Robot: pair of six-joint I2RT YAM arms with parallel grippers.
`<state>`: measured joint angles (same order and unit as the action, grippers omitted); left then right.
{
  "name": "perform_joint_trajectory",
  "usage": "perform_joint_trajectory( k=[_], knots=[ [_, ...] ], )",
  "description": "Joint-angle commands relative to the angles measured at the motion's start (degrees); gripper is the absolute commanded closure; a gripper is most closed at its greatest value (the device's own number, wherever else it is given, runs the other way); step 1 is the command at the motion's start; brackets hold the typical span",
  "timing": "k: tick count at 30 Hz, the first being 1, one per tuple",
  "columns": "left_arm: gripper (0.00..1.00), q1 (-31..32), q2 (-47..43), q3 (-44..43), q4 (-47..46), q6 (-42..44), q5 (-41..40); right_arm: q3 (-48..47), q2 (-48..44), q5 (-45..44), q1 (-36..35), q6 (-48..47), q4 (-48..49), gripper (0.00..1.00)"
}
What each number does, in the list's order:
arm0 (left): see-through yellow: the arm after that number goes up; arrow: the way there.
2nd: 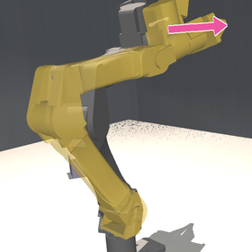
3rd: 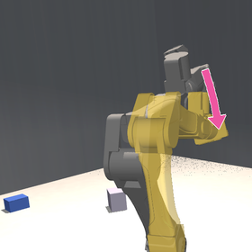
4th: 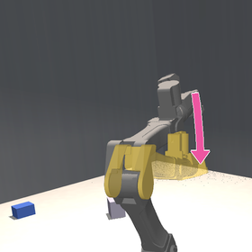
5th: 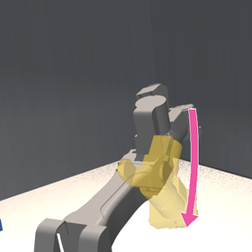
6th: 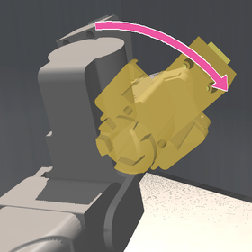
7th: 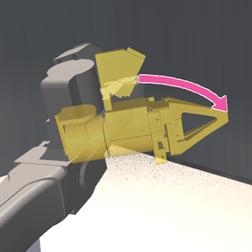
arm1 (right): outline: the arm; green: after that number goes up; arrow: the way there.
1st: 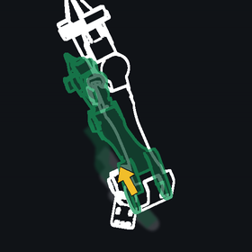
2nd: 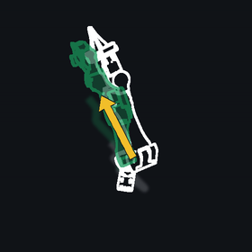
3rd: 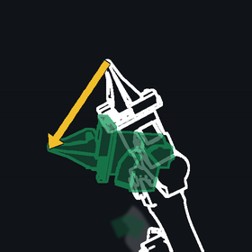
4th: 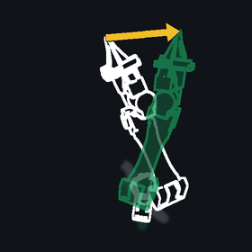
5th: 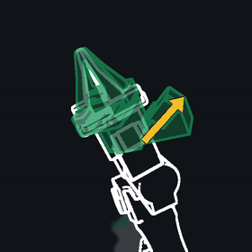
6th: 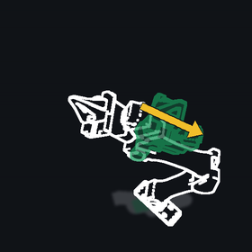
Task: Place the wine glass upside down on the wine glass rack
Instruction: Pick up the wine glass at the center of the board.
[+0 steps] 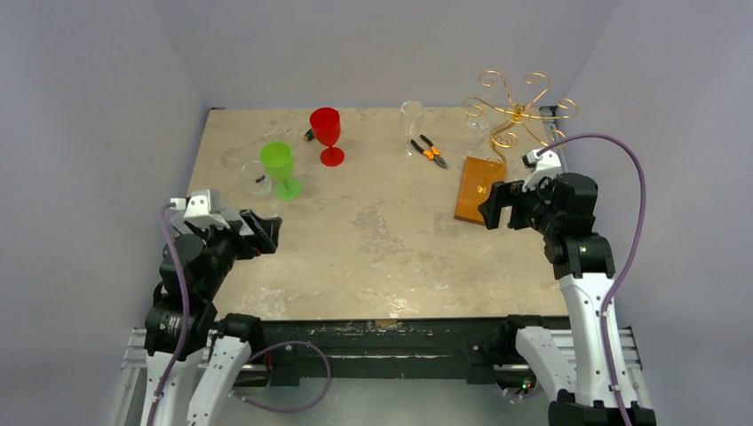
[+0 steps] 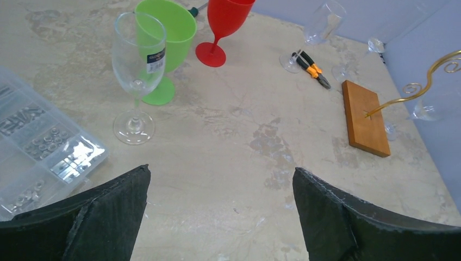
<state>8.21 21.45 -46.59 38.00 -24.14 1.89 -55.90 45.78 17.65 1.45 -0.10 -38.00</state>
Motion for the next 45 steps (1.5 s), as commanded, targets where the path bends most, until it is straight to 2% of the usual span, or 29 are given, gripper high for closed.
perform_joint_trajectory(
  k=[1, 5, 8, 14, 18, 21, 26, 31, 36, 39, 42, 44, 45],
  knots=[
    [0.00, -0.30, 0.29, -0.81, 0.08, -2.91, 5.80, -0.81, 0.10, 6.49, -0.11, -4.63, 1.51, 0.01],
    [0.00, -0.30, 2.07, 0.36, -2.76, -5.12, 11.14, -0.68, 1.09, 14.66, -0.09, -14.54, -2.37, 0.01],
    [0.00, -0.30, 4.89, -0.03, -4.76, -6.48, 15.44, -2.12, 2.39, 23.62, -0.22, -25.98, -9.09, 0.01],
    [0.00, -0.30, 10.25, -3.58, -5.55, -5.58, 18.29, -5.34, 7.82, 30.33, -0.40, -37.82, -18.52, 0.01],
    [0.00, -0.36, 16.35, -8.95, -6.25, -5.28, 15.27, -5.00, 11.08, 35.75, -0.46, -37.14, -17.86, 0.01],
    [0.00, -0.49, 23.61, -13.49, -7.70, -6.13, 13.40, -5.03, 11.55, 36.09, -0.46, -37.02, -16.28, 0.01],
    [0.06, -3.40, 37.50, -25.70, -1.93, -3.72, 9.81, -3.53, 9.85, 33.72, -0.46, -34.36, -12.16, 0.01],
    [0.14, -5.04, 45.87, -34.96, 4.41, 2.39, 7.00, -4.78, 11.12, 35.43, -0.40, -33.11, -11.95, 0.01],
    [0.15, -5.04, 46.52, -33.46, 4.47, 7.75, 0.40, -6.37, 12.06, 36.48, -0.40, -35.40, -15.58, 0.02],
    [0.15, -5.04, 46.24, -32.07, 3.96, 9.62, -3.94, -4.34, 12.04, 36.58, -0.40, -35.06, -13.65, 0.02],
    [0.16, -5.69, 46.64, -31.14, 3.15, 9.87, -3.69, -1.59, 11.92, 36.49, -0.40, -33.71, -10.53, 0.02],
    [0.19, -6.32, 47.25, -31.11, 3.17, 9.48, -2.23, -0.22, 11.67, 32.63, -0.33, -32.53, -8.00, 0.02],
    [0.20, -6.67, 47.43, -31.11, 3.22, 9.23, -0.98, 0.57, 11.36, 26.29, -0.27, -29.30, -4.94, 0.04]
  ],
)
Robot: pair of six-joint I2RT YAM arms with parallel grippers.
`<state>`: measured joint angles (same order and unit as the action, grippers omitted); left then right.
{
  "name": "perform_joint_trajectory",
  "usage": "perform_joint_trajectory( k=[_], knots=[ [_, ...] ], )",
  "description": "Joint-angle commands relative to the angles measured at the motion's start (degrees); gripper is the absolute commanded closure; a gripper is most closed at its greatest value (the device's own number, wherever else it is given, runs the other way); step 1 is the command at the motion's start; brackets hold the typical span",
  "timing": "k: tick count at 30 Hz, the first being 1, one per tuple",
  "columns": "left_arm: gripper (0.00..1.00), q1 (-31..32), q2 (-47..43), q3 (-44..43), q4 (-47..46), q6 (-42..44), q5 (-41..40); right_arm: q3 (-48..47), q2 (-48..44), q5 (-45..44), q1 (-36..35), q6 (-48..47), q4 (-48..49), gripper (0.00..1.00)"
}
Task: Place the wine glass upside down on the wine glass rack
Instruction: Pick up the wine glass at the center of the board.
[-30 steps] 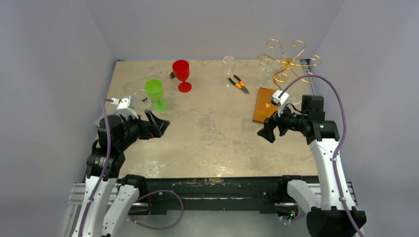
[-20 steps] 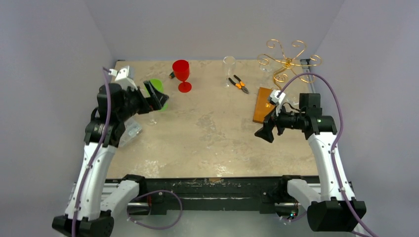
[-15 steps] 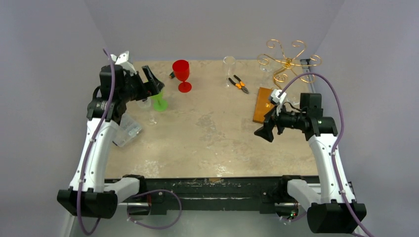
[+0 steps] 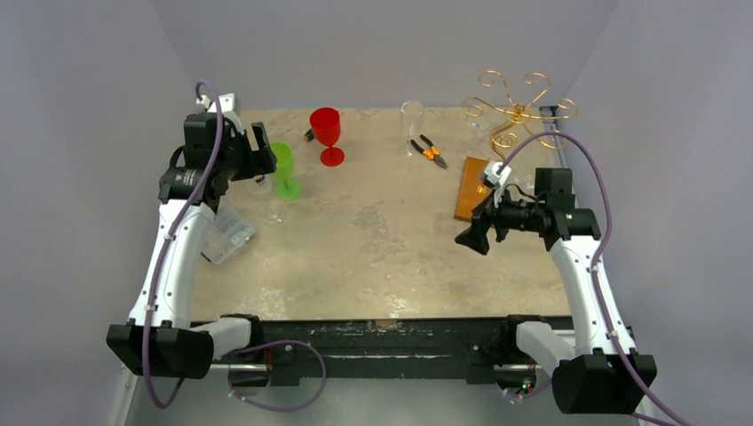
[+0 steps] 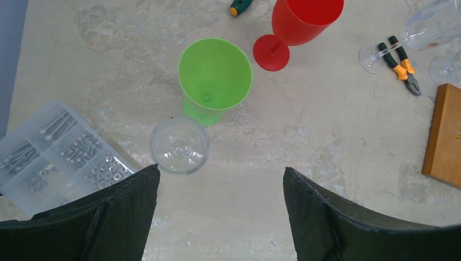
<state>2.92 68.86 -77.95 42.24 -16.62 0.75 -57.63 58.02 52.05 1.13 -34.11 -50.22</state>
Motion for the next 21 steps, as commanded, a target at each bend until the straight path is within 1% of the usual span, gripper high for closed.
perform_joint_trajectory(
  k=[1, 2, 3, 5, 8, 10, 14, 18, 21],
  knots=[
    [0.20, -1.64, -0.03, 0.49, -1.08, 1.50, 0.80, 2.78, -1.36, -14.35, 0.45, 8.24, 10.18, 0.05],
    [0.20, -1.87, -0.28, 1.12, -1.26, 1.44, 0.88, 2.97, -1.85, -19.58, 1.29, 9.89, 11.90, 0.05],
    [0.20, -2.05, -0.71, 2.00, -1.74, 1.45, 0.90, 3.53, -2.64, -22.67, 2.38, 11.58, 13.54, 0.05],
    [0.20, -2.58, -1.57, 3.61, -2.72, 1.37, 1.04, 4.95, -4.35, -24.47, 3.90, 15.26, 16.50, 0.07],
    [0.20, -2.91, -1.89, 4.99, -3.16, 1.50, 1.32, 6.34, -4.87, -26.65, 5.59, 18.05, 18.57, 0.11],
    [0.20, -2.92, -1.80, 5.28, -3.32, 1.46, 1.76, 7.15, -4.76, -29.21, 6.38, 19.21, 19.54, 0.11],
    [0.20, -2.92, -2.12, 5.51, -3.71, 1.11, 3.22, 9.35, -5.08, -25.76, 7.19, 18.25, 20.27, 0.13],
    [0.21, -2.92, -2.99, 6.23, -5.15, 0.81, 8.33, 10.85, -4.49, -22.15, 7.20, 15.56, 20.46, 0.14],
    [0.22, -2.92, -3.12, 6.32, -5.24, 0.97, 9.14, 11.43, -3.98, -20.73, 7.22, 14.82, 20.30, 0.14]
  ],
)
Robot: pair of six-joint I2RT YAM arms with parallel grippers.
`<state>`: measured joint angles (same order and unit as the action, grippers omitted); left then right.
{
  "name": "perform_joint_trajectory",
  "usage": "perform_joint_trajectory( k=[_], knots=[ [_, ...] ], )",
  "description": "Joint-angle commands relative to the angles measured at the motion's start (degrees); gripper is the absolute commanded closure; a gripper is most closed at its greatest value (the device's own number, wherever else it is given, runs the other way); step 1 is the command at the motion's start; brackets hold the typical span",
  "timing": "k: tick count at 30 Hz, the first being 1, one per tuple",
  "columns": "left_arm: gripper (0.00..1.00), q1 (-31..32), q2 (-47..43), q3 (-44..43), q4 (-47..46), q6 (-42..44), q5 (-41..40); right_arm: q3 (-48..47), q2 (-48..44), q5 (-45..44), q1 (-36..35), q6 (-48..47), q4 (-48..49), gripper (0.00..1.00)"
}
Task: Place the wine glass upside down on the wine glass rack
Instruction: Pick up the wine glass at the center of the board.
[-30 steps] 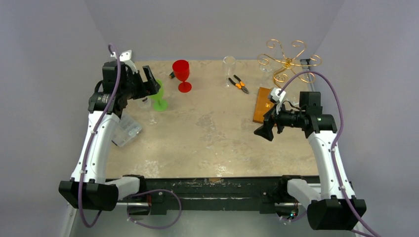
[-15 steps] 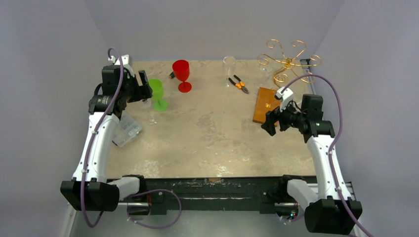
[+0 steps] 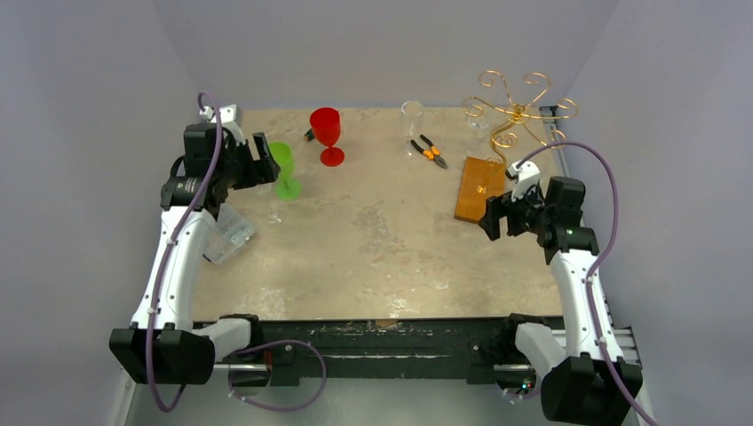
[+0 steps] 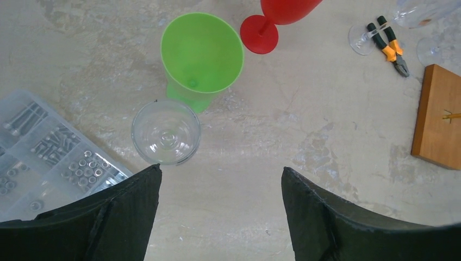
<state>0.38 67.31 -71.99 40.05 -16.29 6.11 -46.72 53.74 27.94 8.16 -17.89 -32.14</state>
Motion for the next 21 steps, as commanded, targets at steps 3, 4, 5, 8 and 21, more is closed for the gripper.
perform_joint_trajectory(
  k=[3, 4, 5, 8, 21],
  knots=[
    [0.23, -0.38, -1.65, 0.35, -3.29, 0.71, 4.42, 0.85, 0.61, 4.90, 0.17, -1.98, 1.98, 0.14],
    [0.23, -0.38, -1.58, 0.35, -3.32, 0.70, 4.51, 0.92, 0.73, 5.20, 0.13, -2.19, 1.87, 0.14],
    [0.23, -0.38, -1.53, 0.35, -3.36, 0.73, 4.52, 0.92, 0.83, 5.39, 0.14, -2.42, 1.83, 0.14],
    [0.23, -0.38, -1.47, 0.44, -3.53, 0.74, 4.40, 0.84, 1.23, 5.78, 0.10, -2.61, 1.69, 0.14],
    [0.41, -5.75, -0.23, 0.58, -5.35, -0.85, 6.72, 0.84, 1.46, 7.28, 0.16, -3.89, 0.85, 0.14]
  ],
)
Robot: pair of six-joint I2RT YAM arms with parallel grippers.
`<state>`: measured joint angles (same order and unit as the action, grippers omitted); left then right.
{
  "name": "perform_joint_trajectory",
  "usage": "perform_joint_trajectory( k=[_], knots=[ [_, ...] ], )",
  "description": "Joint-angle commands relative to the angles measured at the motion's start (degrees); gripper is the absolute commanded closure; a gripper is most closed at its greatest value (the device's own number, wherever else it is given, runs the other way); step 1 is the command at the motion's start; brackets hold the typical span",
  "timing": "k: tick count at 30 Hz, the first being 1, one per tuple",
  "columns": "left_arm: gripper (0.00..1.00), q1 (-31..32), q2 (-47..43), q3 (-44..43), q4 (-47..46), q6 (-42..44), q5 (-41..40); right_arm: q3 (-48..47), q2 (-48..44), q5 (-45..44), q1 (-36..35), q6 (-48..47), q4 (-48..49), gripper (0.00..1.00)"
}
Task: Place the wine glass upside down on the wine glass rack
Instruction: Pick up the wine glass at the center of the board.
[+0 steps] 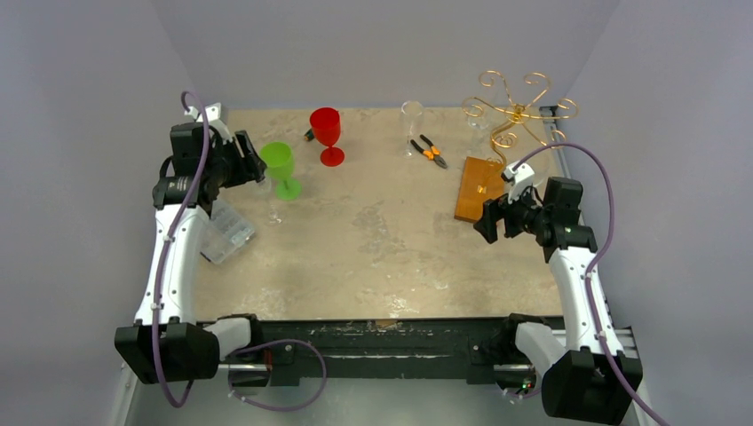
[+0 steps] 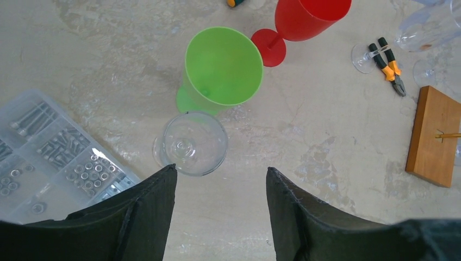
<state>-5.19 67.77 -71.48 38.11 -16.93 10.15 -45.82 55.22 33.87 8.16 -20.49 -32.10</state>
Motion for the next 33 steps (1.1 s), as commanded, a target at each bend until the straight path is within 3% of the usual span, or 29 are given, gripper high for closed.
perform_joint_trajectory(
  k=[1, 8, 19, 28, 33],
  knots=[
    [0.43, -0.25, -0.54, 0.04, -3.67, -0.02, 3.02, -0.06, -0.03, 1.48, 0.11, -1.30, 0.83, 0.14],
    [0.63, -1.29, 3.71, -2.37, -3.82, 1.70, 6.28, -0.07, 0.50, 2.23, 0.18, -1.41, 0.72, 0.15],
    [0.72, -0.75, 9.29, -6.99, -0.85, 1.66, 6.44, 0.03, 0.54, 2.51, 0.15, -1.75, 0.40, 0.15],
    [0.74, 4.66, 12.98, -13.27, 7.93, 5.06, -9.31, -0.16, 0.04, 2.74, 0.17, -2.11, -0.07, 0.15],
    [0.75, 7.39, 14.64, -15.16, 9.76, 5.91, -13.09, -0.23, -0.11, 2.93, 0.16, -2.21, -0.17, 0.15]
  ],
)
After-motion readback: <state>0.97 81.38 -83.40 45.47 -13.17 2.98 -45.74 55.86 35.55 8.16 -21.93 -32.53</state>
